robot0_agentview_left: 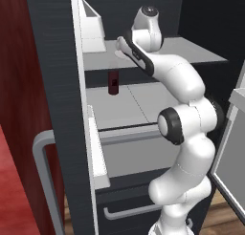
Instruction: Retrieve the steak from the fridge and place it on the saucepan with marinade on the stove.
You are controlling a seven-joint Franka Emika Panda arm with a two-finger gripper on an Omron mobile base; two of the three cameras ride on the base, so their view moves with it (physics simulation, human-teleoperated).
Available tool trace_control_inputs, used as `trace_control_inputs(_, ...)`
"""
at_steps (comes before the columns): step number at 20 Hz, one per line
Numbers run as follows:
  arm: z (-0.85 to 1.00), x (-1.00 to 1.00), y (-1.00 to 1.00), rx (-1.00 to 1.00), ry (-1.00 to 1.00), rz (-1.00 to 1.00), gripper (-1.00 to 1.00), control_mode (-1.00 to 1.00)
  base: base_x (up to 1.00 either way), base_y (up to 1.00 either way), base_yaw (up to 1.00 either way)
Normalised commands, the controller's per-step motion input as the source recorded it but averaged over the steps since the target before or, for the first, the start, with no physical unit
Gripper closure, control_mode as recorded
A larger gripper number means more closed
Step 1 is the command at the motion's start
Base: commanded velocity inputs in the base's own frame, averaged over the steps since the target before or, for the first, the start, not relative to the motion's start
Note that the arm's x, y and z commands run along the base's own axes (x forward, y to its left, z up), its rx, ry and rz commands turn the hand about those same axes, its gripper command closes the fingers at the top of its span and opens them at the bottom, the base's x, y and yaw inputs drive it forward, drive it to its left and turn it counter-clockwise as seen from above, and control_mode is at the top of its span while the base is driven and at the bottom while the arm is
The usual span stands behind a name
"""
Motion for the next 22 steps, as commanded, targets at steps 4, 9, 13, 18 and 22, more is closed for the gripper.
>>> trace_control_inputs(4,-0.11,0.11,0.00,0.00,0.00,-0.01,-1.00,-1.00,0.00,0.00,0.00)
trace_control_inputs(9,-0.29,0.01,0.00,0.00,0.00,0.00,-1.00,-1.00,0.00,0.00,0.00)
trace_control_inputs(13,-0.42,0.00,0.00,0.00,0.00,0.00,-1.00,-1.00,0.00,0.00,0.00)
trace_control_inputs(18,-0.14,0.00,0.00,0.00,0.00,-0.01,-1.00,-1.00,0.00,0.00,0.00)
trace_control_inputs(22,0.00,0.04,0.00,0.00,-0.01,-0.01,-1.00,-1.00,0.00,0.00,0.00)
